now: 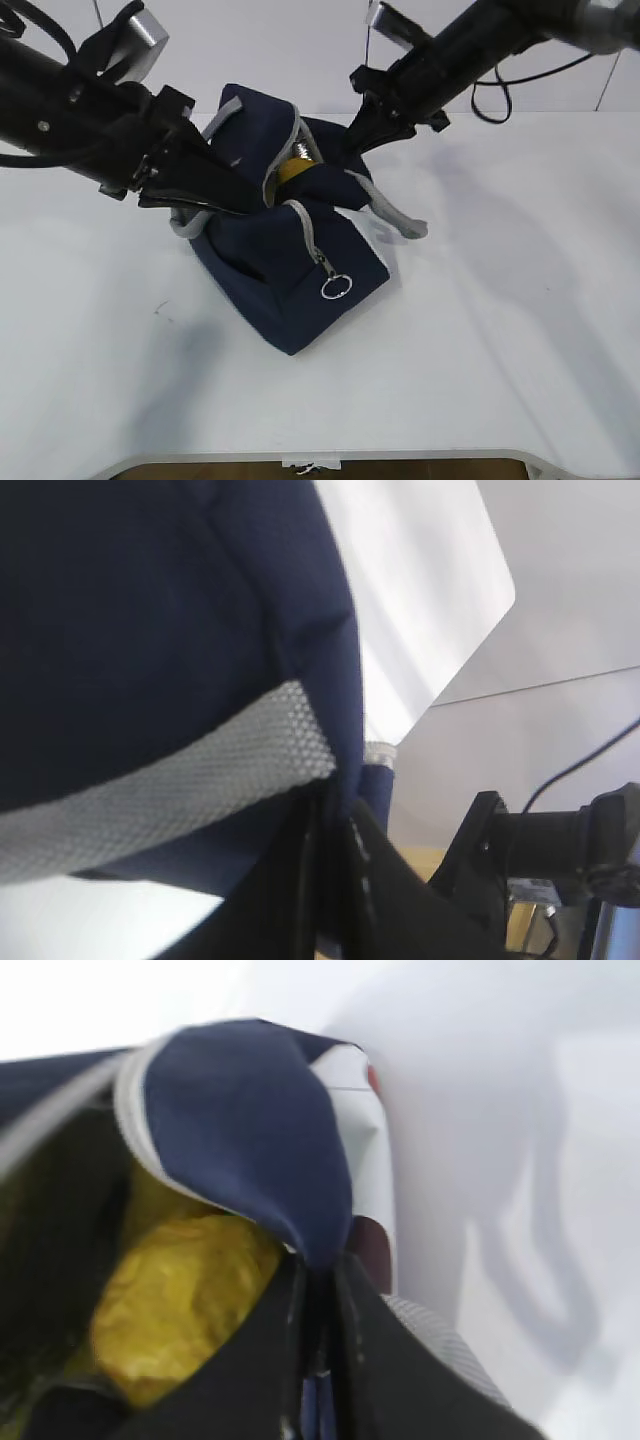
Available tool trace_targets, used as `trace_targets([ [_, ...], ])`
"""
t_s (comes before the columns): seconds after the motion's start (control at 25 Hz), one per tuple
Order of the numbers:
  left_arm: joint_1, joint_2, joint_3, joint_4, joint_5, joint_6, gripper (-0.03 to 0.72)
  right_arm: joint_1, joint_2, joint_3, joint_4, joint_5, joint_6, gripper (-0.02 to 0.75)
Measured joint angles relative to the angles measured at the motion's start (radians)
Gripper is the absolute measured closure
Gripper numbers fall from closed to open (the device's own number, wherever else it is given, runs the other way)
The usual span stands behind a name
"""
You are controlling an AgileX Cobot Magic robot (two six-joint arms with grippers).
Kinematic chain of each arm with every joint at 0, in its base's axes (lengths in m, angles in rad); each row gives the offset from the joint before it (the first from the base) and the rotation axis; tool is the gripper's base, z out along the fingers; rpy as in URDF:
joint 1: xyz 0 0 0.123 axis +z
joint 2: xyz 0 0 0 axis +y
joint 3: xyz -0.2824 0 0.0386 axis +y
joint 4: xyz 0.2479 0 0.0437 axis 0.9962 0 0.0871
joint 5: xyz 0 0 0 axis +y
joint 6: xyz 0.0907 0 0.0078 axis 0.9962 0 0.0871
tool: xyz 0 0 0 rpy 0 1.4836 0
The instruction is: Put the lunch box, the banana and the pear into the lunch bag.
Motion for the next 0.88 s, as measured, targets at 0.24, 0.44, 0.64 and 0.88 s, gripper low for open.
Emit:
trace_targets([
  [0.24, 0.000, 0.000, 0.000, -0.119, -0.079, 0.000, 0.675, 0.000, -0.140, -0.008, -0.125, 0.019, 0.148, 0.707],
  [0.44, 0.000, 0.003, 0.000, -0.146, -0.121, 0.012, 0.675, 0.008, -0.223, 0.013, -0.065, 0.020, 0.180, 0.707],
  [0.64, 0.000, 0.003, 0.000, -0.208, -0.141, 0.038, 0.675, 0.019, -0.266, 0.081, -0.047, 0.021, 0.184, 0.707],
  [0.88, -0.002, 0.004, 0.000, -0.259, -0.143, 0.042, 0.674, 0.020, -0.274, 0.090, -0.100, 0.015, 0.195, 0.707],
])
